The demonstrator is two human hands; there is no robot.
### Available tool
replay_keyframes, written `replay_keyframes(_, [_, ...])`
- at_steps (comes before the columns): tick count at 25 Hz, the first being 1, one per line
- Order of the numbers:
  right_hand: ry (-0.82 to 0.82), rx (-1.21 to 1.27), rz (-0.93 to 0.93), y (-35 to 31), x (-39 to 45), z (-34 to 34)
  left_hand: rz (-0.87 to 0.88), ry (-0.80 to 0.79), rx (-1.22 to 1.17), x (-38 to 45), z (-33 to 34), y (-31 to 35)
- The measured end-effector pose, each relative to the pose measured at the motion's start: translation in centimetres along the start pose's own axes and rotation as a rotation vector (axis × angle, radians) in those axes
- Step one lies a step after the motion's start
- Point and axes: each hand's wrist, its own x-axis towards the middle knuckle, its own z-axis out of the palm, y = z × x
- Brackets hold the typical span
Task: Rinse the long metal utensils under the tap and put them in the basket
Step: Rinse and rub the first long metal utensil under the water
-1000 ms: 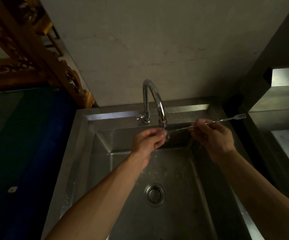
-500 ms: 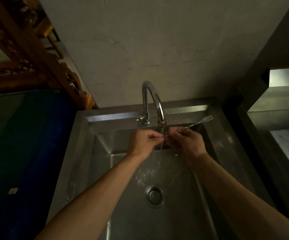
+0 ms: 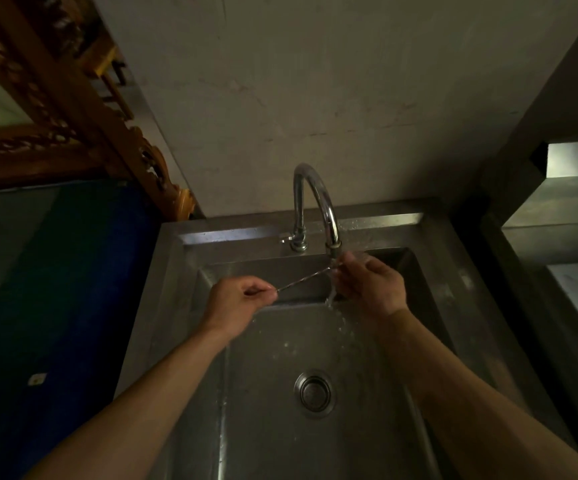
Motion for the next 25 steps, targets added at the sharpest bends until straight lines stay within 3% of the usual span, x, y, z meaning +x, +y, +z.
replay_keyframes(22, [-0.029,-0.058,-0.030,1.0,-0.9,0.6,-0.026,0.039,-0.085,-1.8,0.3,-3.4])
replay_keyframes(25, [-0.100,-0.077,-0.024,0.9,-0.7,0.5,-0.036,0.053,-0.117,-2.0,0.4,-3.8])
